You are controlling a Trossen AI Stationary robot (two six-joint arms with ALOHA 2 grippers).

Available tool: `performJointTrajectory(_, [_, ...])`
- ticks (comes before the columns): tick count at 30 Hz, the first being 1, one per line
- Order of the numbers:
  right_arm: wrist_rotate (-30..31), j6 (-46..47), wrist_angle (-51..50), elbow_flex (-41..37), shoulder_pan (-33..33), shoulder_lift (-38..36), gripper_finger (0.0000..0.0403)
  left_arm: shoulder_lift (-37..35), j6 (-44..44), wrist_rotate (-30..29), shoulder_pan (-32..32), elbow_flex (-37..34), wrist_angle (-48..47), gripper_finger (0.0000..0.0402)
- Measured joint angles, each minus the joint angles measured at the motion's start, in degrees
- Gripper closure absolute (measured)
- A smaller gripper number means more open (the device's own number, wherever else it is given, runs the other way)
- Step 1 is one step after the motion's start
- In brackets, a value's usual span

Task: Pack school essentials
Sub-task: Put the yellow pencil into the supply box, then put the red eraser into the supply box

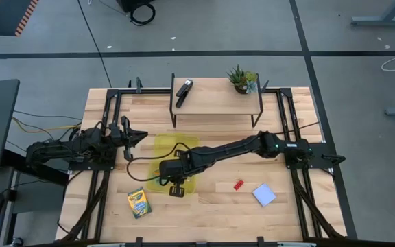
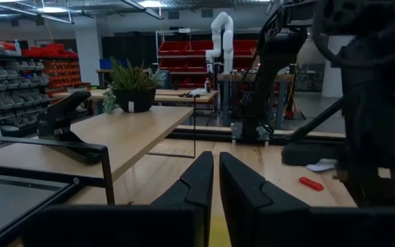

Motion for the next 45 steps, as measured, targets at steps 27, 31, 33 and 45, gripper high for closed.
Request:
performJointTrajectory(27, [0.5, -0.4, 8.6, -11.1, -1.2, 0.2, 0.0348, 0.0, 0.0, 0.0, 0.0, 0.0, 0.0, 0.0372])
performJointTrajectory(31, [0.4, -0.4, 8.4, -11.1, -1.2, 0.2, 0.0346, 0.0, 0.0, 0.0, 0.0, 0.0, 0.0, 0.0373])
performJointTrajectory(33, [0.4, -0.4, 8.5, -11.1, -1.2, 0.2, 0.0341, 0.0, 0.0, 0.0, 0.0, 0.0, 0.0, 0.0370])
performJointTrajectory(45, [0.3, -0.4, 3.3, -10.4, 0.0, -5.0, 0.0308, 0.0, 0.0, 0.0, 0.0, 0.0, 0.0, 0.0375])
